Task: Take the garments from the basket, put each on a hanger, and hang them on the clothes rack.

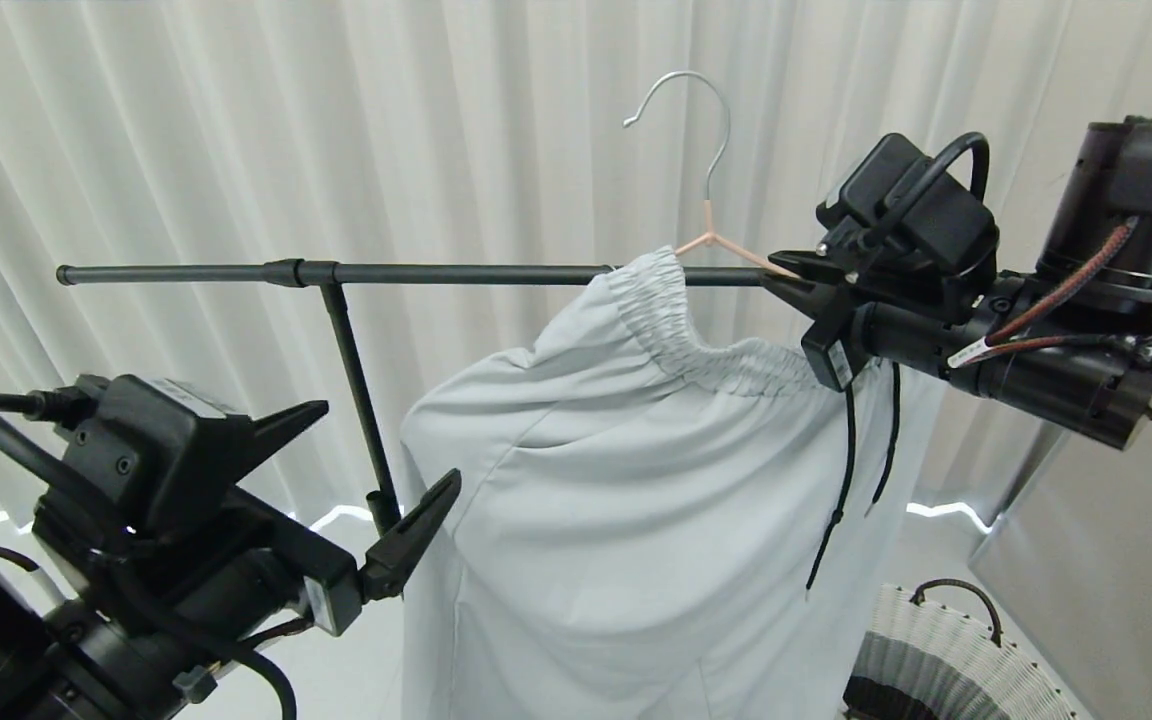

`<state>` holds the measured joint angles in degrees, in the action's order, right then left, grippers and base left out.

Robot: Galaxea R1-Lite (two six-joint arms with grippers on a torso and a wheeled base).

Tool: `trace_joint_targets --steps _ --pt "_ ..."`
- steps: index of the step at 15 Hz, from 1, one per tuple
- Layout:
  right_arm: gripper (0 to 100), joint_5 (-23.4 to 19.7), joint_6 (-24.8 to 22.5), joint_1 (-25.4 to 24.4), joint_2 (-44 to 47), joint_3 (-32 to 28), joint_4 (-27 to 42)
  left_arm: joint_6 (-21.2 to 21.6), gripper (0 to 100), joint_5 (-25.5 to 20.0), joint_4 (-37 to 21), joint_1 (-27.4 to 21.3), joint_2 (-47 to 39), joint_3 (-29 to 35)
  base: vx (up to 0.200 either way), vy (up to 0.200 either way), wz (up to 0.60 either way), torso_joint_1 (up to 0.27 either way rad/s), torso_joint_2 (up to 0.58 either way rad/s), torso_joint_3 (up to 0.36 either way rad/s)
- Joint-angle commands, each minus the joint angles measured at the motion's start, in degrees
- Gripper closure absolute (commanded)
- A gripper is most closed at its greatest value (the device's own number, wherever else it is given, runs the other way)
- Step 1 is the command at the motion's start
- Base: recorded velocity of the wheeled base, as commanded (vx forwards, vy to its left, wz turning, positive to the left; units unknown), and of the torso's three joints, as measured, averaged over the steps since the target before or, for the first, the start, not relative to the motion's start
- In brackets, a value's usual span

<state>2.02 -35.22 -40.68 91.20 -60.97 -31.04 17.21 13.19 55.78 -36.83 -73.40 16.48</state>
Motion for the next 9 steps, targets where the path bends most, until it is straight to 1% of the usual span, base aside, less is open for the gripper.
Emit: trace_joint_targets --steps 1,2,3,4,7,9 --pt "100 -0.09 -0.46 0.43 -1.29 1.64 -1.04 -0.07 0 -4.05 -0.33 7.38 -0.78 -2.42 0.0 0.0 0.0 0.0 0.0 0.0" --pt "100 -0.09 -0.46 0.34 -1.73 1.81 -1.13 -0.07 0 -7.48 -0.33 10.64 -2.54 -2.95 0.0 0.0 0.0 0.0 0.0 0.0" --pt "100 -0.09 -0.46 0.43 -2.16 1.9 -1.13 0.1 0 -10.64 -0.33 12.83 -4.21 -3.12 0.0 0.0 0.0 0.0 0.0 0.0" --pt "100 -0.09 -0.46 0.43 -2.52 1.9 -1.13 0.1 0 -12.57 -0.24 13.19 -5.79 -3.39 0.0 0.0 0.0 0.0 0.0 0.0" --pt "100 -0.18 -0.46 0.51 -2.96 1.9 -1.22 0.28 0 -14.77 -0.24 12.57 -6.23 -4.62 0.0 0.0 0.0 0.0 0.0 0.0" --pt "100 -0.27 -0.46 0.34 -2.96 2.17 -1.22 -0.07 0 -17.06 -0.24 12.66 -7.64 -4.44 0.0 0.0 0.0 0.0 0.0 0.0"
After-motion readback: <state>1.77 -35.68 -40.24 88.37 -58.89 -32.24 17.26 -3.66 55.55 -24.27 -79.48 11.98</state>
